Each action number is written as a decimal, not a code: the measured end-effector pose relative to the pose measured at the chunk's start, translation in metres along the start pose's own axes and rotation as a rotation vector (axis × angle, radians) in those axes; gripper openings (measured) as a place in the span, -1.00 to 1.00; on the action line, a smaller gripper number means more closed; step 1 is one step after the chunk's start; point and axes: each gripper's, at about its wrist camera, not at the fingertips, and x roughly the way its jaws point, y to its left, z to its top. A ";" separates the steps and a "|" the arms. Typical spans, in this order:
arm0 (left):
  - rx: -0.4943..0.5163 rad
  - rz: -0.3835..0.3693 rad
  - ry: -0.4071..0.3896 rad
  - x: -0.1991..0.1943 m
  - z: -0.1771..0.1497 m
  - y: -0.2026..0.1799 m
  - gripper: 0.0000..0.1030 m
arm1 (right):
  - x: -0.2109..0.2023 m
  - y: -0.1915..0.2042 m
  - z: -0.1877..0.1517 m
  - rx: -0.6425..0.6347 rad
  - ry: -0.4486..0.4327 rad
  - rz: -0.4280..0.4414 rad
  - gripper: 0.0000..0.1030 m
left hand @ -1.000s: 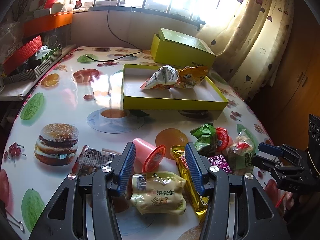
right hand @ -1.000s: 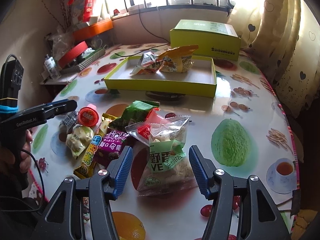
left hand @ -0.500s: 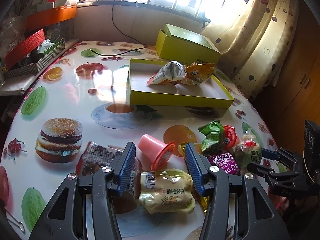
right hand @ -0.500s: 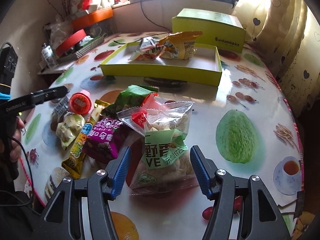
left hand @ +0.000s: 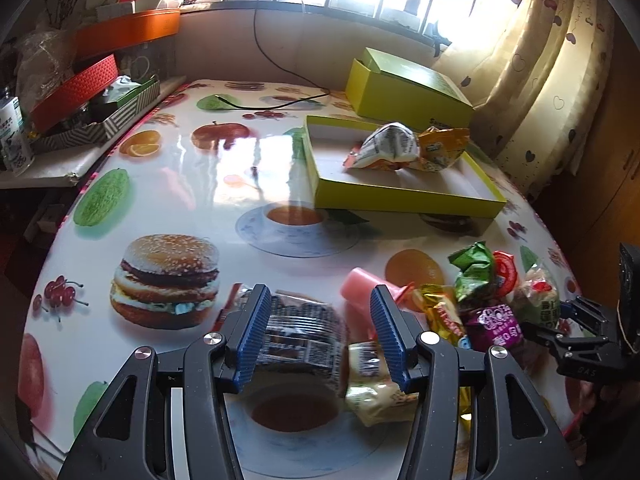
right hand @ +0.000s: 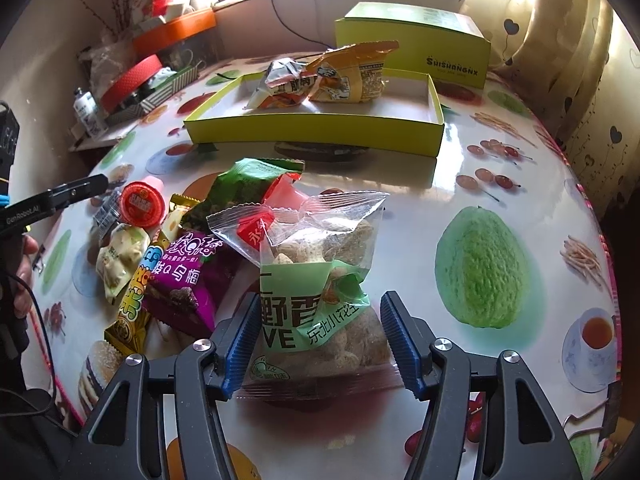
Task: Organize snacks
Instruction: 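Grasp the silver foil packet with left gripper while right gripper grasps clear green-label bag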
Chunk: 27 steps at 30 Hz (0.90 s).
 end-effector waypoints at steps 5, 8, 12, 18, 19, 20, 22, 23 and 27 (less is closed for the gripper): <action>-0.003 0.021 0.025 0.002 -0.005 0.015 0.10 | 0.000 0.001 -0.001 -0.015 -0.007 -0.001 0.00; -0.021 0.026 0.026 0.001 -0.009 0.025 0.10 | 0.000 0.001 -0.001 -0.019 -0.007 0.001 -0.01; -0.053 0.036 0.026 -0.002 -0.010 0.036 0.12 | 0.000 0.001 -0.001 -0.018 -0.006 0.000 -0.02; -0.075 0.042 0.064 -0.015 -0.027 0.044 0.12 | 0.000 0.001 0.000 -0.006 -0.003 0.008 -0.01; -0.063 0.046 0.077 -0.016 -0.031 0.043 0.12 | 0.000 0.000 0.000 -0.008 -0.003 0.008 -0.01; -0.053 0.050 0.088 -0.016 -0.034 0.042 0.12 | 0.001 0.000 0.000 -0.009 -0.003 0.007 -0.01; -0.031 0.074 0.117 -0.011 -0.039 0.041 0.12 | 0.001 0.000 0.000 -0.009 -0.003 0.008 -0.01; -0.027 0.103 0.132 -0.006 -0.041 0.042 0.12 | 0.001 0.001 0.000 -0.010 -0.003 0.007 -0.01; -0.038 0.181 0.127 0.007 -0.034 0.048 0.12 | 0.001 0.000 0.000 -0.007 -0.002 0.008 -0.01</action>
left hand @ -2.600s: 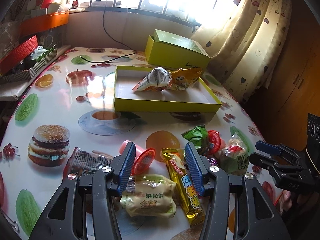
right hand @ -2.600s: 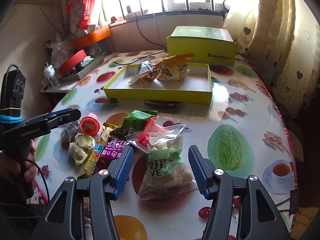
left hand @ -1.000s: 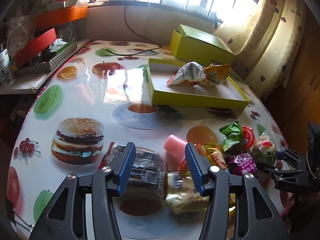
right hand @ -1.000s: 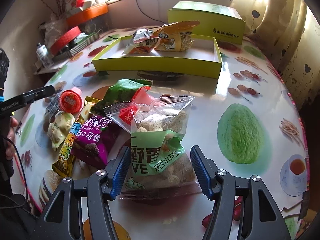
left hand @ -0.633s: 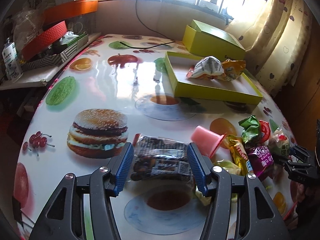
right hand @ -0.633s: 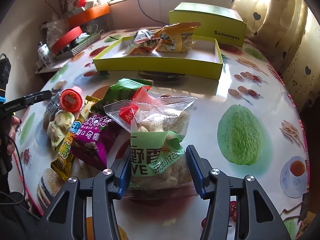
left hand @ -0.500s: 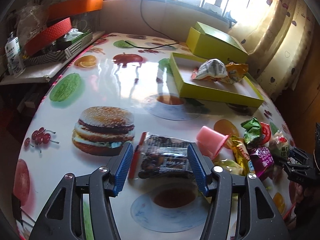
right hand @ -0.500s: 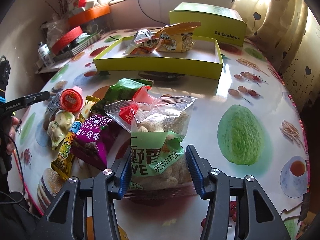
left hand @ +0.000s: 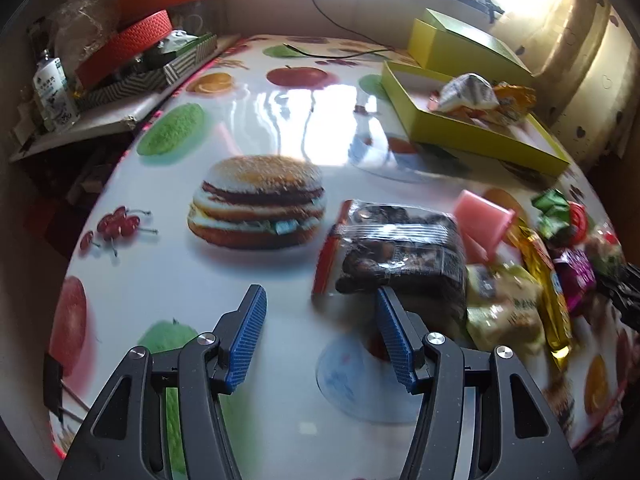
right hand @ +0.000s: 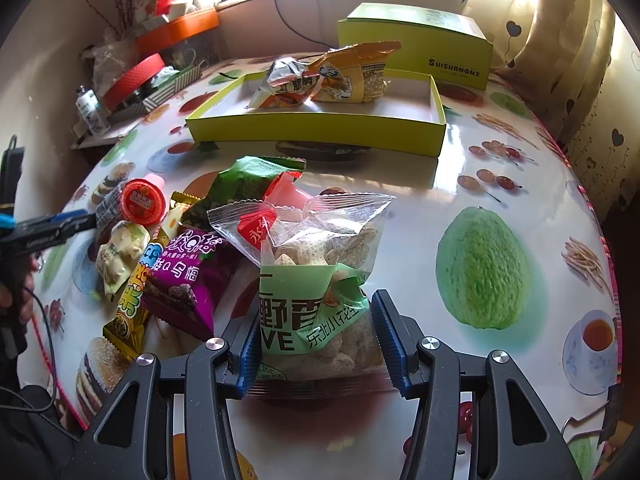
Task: Organize snacks
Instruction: 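Grasp the silver foil packet with left gripper while right gripper grasps clear green-label bag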
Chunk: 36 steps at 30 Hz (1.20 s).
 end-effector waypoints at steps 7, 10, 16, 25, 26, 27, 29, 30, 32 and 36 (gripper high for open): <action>-0.017 0.036 -0.033 0.022 0.032 -0.003 0.11 | 0.001 0.000 0.000 0.001 0.006 0.002 0.00; -0.047 0.014 -0.050 0.028 0.045 0.000 0.11 | 0.001 -0.001 0.001 0.000 0.010 0.004 0.00; -0.164 -0.096 -0.088 0.015 0.046 0.009 0.12 | 0.006 0.001 0.003 -0.006 0.010 0.001 0.01; -0.098 -0.199 -0.077 0.019 0.047 -0.034 0.16 | 0.006 0.001 0.005 -0.012 0.010 0.001 0.01; -0.091 -0.191 -0.068 0.022 0.048 -0.036 0.16 | 0.006 0.001 0.004 -0.012 0.011 0.001 0.01; -0.090 -0.184 -0.058 0.025 0.047 -0.037 0.16 | 0.006 0.001 0.005 -0.012 0.010 0.002 0.01; -0.105 -0.190 -0.041 0.026 0.046 -0.037 0.16 | 0.006 0.001 0.005 -0.012 0.009 0.003 0.01; -0.103 -0.200 -0.050 0.023 0.046 -0.037 0.16 | 0.007 0.001 0.005 -0.013 0.009 0.002 0.01; -0.078 -0.183 -0.061 0.022 0.046 -0.039 0.16 | 0.006 0.001 0.005 -0.014 0.007 0.003 0.01; -0.079 -0.151 -0.056 0.030 0.044 -0.035 0.16 | 0.005 -0.001 0.004 -0.011 0.000 0.009 0.01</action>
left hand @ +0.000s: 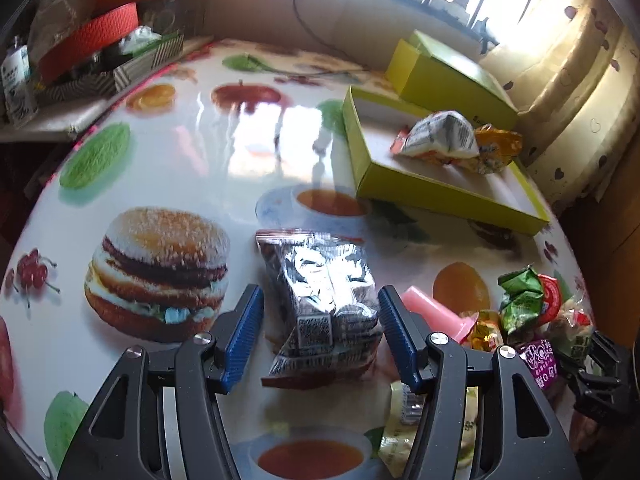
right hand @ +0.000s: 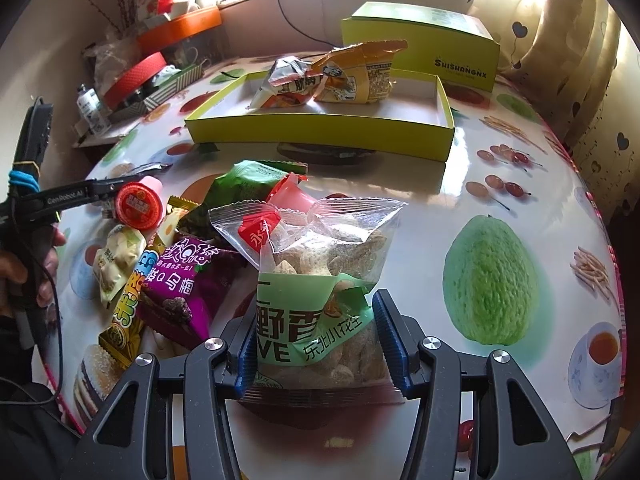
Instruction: Organize snacks
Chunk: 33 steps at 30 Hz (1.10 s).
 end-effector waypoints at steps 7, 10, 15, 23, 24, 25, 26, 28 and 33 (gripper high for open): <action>0.052 0.018 -0.044 0.000 -0.007 -0.003 0.14 | -0.002 0.000 -0.002 0.006 -0.016 -0.006 -0.07; 0.045 0.031 -0.050 -0.001 -0.007 0.000 -0.09 | -0.004 0.000 -0.005 0.015 -0.023 -0.016 -0.10; 0.043 0.043 -0.060 -0.006 -0.011 -0.001 -0.16 | -0.010 0.000 -0.009 0.021 -0.028 -0.035 -0.13; 0.035 0.040 -0.107 -0.029 -0.018 -0.002 -0.18 | -0.030 0.005 -0.016 0.018 -0.052 -0.074 -0.14; 0.036 0.040 -0.118 -0.033 -0.019 -0.002 -0.18 | -0.034 0.006 -0.016 0.019 -0.061 -0.080 -0.14; 0.038 0.039 -0.127 -0.038 -0.019 -0.003 -0.18 | -0.038 0.007 -0.016 0.020 -0.071 -0.085 -0.14; 0.038 0.033 -0.138 -0.043 -0.019 -0.004 -0.18 | -0.042 0.009 -0.016 0.020 -0.079 -0.087 -0.14; 0.044 0.017 -0.158 -0.053 -0.021 -0.008 -0.18 | -0.050 0.013 -0.015 0.016 -0.098 -0.091 -0.14; 0.088 -0.046 -0.191 -0.074 -0.029 -0.029 -0.18 | -0.069 0.028 -0.011 -0.008 -0.146 -0.084 -0.14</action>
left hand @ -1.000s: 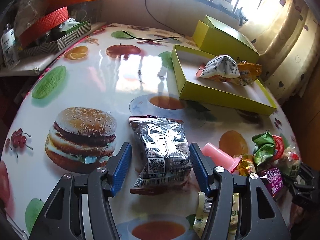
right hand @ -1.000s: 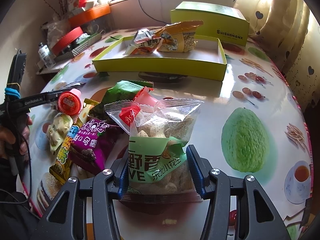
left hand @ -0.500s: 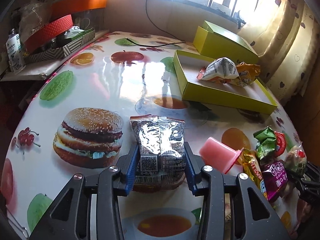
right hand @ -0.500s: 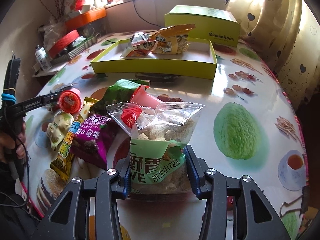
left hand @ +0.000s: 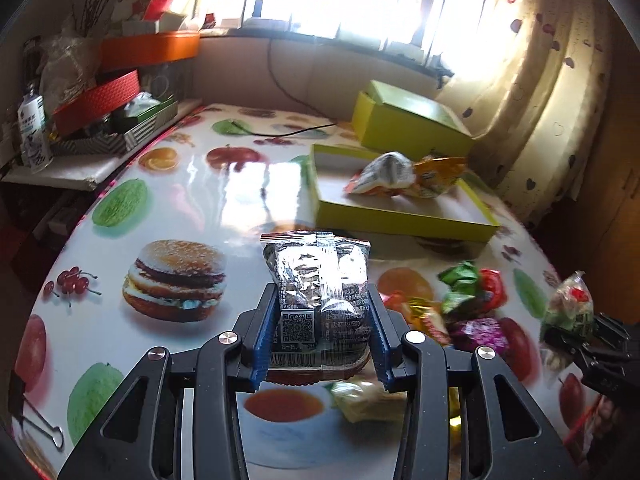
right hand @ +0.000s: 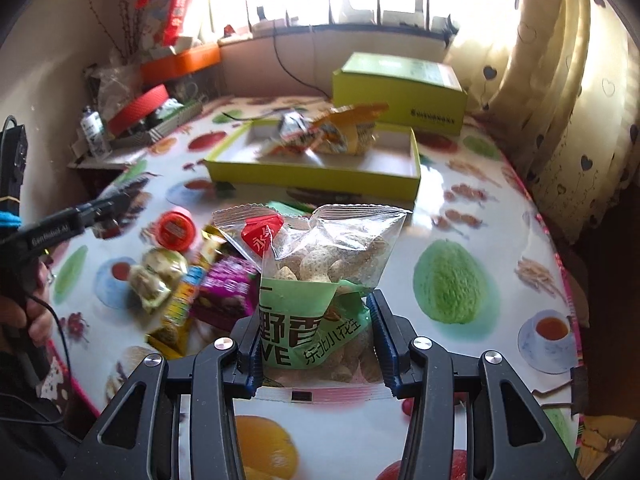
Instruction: Organize snacks
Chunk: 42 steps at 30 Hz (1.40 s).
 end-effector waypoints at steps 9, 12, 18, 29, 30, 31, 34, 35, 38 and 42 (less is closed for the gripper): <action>0.055 -0.092 -0.030 -0.023 -0.009 -0.034 -0.18 | -0.022 0.027 0.008 -0.038 -0.044 0.018 -0.14; 0.065 -0.114 -0.039 -0.028 -0.012 -0.040 -0.18 | -0.028 0.036 0.011 -0.051 -0.056 0.018 -0.14; 0.078 -0.148 -0.060 -0.037 -0.014 -0.046 -0.18 | -0.033 0.050 0.014 -0.074 -0.066 0.027 -0.14; 0.089 -0.156 -0.064 -0.037 -0.011 -0.052 -0.18 | -0.023 0.056 0.024 -0.099 -0.055 0.070 -0.13; 0.090 -0.152 -0.061 -0.035 -0.011 -0.053 -0.18 | -0.021 0.056 0.026 -0.100 -0.054 0.075 -0.13; 0.091 -0.149 -0.058 -0.034 -0.010 -0.053 -0.18 | -0.020 0.055 0.027 -0.100 -0.052 0.077 -0.13; 0.101 -0.141 -0.047 -0.029 -0.008 -0.058 -0.18 | -0.016 0.051 0.031 -0.097 -0.050 0.082 -0.13; 0.104 -0.140 -0.045 -0.027 -0.007 -0.060 -0.18 | -0.015 0.049 0.032 -0.095 -0.051 0.083 -0.13; 0.114 -0.133 -0.034 -0.021 -0.003 -0.063 -0.18 | -0.011 0.043 0.036 -0.085 -0.052 0.088 -0.13; 0.127 -0.123 -0.020 -0.013 0.002 -0.067 -0.18 | -0.005 0.037 0.043 -0.079 -0.051 0.095 -0.13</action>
